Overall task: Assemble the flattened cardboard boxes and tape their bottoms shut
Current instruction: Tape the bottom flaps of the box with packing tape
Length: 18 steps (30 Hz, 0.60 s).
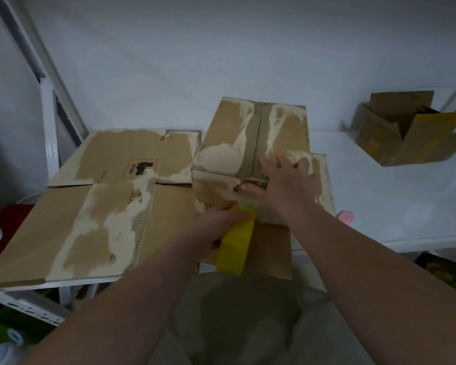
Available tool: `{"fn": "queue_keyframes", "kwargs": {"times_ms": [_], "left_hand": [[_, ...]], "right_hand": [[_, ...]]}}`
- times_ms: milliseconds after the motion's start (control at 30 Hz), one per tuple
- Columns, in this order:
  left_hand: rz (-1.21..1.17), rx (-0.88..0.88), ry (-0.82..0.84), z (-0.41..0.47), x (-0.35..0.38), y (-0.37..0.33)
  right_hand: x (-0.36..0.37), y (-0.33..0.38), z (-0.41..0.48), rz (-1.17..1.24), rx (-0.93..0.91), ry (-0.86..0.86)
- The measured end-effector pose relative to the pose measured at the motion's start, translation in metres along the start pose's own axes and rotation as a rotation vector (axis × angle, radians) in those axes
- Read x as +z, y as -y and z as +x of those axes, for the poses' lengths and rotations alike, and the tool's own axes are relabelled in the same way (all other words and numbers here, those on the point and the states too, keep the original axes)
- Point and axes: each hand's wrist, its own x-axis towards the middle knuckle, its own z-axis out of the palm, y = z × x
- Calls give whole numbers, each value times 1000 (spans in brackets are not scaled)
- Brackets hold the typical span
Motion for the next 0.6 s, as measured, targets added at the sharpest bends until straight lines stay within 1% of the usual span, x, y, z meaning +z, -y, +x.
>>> {"fn": "queue_keyframes", "kwargs": {"times_ms": [133, 233, 367, 600], "left_hand": [[-114, 2, 20, 11, 4, 5], [-153, 14, 2, 19, 4, 8], [-153, 9, -67, 28, 10, 2], [-194, 1, -193, 36, 26, -6]], "right_hand": [[2, 0, 13, -91, -34, -10], [4, 1, 21, -105, -50, -32], [5, 1, 25, -128, -59, -42], [3, 0, 21, -99, -53, -66]]}}
